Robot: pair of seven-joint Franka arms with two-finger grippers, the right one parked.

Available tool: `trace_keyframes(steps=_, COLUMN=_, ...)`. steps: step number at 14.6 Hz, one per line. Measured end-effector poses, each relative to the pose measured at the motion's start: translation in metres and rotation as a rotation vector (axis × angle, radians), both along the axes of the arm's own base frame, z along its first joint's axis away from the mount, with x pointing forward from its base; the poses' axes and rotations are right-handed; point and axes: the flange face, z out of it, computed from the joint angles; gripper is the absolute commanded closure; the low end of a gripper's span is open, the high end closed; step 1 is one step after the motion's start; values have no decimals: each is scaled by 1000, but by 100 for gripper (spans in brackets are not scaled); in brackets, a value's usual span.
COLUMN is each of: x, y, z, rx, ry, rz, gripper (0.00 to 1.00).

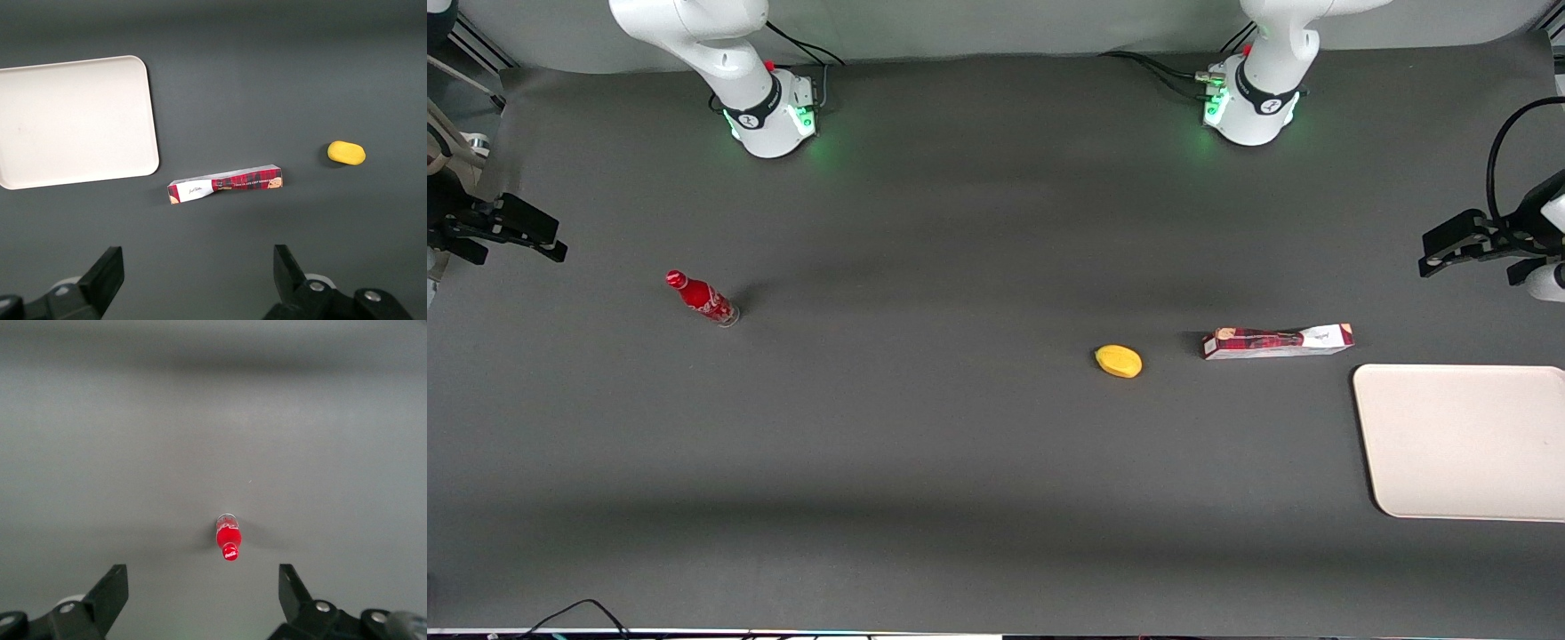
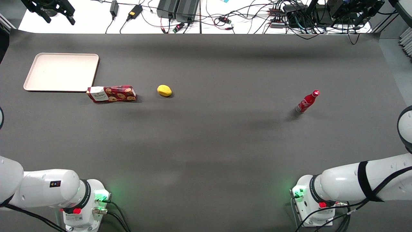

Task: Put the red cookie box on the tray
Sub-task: 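Move the left gripper toward the red plaid cookie box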

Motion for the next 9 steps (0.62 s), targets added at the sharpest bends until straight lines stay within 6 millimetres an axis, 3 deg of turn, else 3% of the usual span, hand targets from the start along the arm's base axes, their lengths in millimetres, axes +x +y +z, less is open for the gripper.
trace_keyframes(steps=6, x=1, y=2, z=0, rx=3, ry=-4, rz=-5, gripper=0)
trace_keyframes(steps=9, x=0, y=1, z=-11, rx=14, ry=21, rz=-12, gripper=0)
